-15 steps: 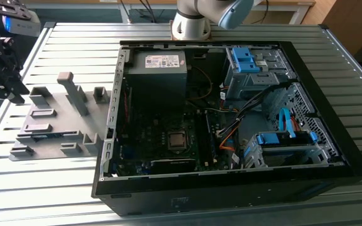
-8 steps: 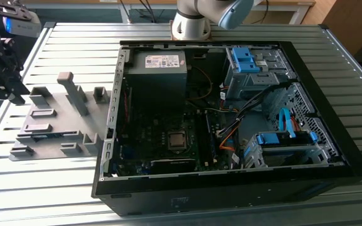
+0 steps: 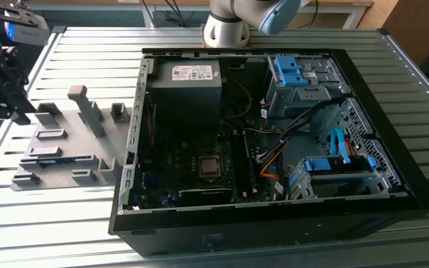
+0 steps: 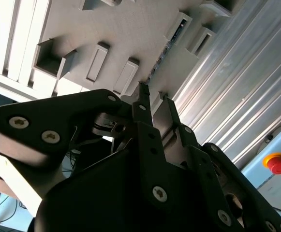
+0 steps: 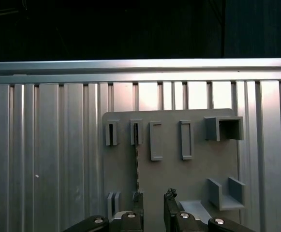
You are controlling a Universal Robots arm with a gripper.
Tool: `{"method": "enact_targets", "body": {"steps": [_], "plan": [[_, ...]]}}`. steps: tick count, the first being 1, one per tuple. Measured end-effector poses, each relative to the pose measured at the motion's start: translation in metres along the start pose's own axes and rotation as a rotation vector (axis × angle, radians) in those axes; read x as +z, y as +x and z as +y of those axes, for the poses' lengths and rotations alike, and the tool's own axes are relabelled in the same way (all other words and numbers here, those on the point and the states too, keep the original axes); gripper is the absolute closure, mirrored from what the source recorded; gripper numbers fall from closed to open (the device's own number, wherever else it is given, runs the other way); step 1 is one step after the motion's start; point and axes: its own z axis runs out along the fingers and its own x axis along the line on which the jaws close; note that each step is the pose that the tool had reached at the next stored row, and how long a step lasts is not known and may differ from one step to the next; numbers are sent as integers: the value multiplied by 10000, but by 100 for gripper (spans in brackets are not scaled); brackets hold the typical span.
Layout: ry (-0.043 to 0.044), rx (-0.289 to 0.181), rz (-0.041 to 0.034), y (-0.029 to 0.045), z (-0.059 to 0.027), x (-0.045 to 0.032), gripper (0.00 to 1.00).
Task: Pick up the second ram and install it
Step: 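Pick up the second ram and move it above second insertion slot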
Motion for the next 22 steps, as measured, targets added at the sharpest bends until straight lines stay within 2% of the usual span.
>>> {"method": "enact_targets", "body": {"steps": [22], "plan": [[0, -1, 7, 5, -2, 133, 69]]}}
